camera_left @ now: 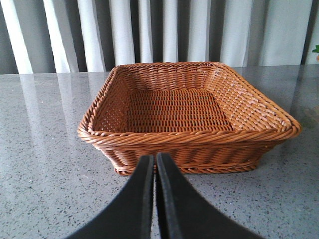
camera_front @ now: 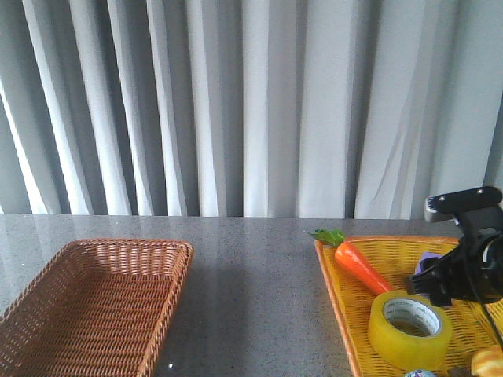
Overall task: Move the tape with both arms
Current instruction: 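Reach the right gripper down into the yellow basket onto the tape roll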
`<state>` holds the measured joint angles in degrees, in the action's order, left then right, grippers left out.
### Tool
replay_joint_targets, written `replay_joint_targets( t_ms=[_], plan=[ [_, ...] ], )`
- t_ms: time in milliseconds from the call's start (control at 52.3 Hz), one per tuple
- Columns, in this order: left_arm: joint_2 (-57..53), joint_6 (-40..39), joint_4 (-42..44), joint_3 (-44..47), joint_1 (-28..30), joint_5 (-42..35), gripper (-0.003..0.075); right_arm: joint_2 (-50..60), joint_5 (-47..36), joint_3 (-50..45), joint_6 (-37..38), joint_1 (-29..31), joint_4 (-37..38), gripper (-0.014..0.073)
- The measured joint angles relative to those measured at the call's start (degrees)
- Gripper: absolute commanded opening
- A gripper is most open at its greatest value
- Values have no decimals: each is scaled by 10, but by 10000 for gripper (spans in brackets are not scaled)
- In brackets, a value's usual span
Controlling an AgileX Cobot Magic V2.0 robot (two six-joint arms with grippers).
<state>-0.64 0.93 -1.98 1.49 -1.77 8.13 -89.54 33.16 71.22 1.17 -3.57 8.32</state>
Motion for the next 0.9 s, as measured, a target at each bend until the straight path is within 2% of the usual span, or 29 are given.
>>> replay_joint_targets(
  t_ms=[172, 382, 459, 573, 745, 898],
  plan=[
    [0, 0, 0, 0, 0, 0, -6, -117, 52, 73, 30, 0, 38, 497],
    [0, 0, 0, 0, 0, 0, -6, -184, 91, 122, 61, 0, 70, 470],
    [0, 0, 0, 0, 0, 0, -6, -191, 98, 124, 63, 0, 71, 411],
    [0, 0, 0, 0, 0, 0, -6, -194, 105, 124, 65, 0, 71, 274],
    [0, 0, 0, 0, 0, 0, -6, -195, 116, 125, 65, 0, 69, -4],
    [0, 0, 0, 0, 0, 0, -6, -194, 120, 133, 69, 0, 68, -9]
  ],
)
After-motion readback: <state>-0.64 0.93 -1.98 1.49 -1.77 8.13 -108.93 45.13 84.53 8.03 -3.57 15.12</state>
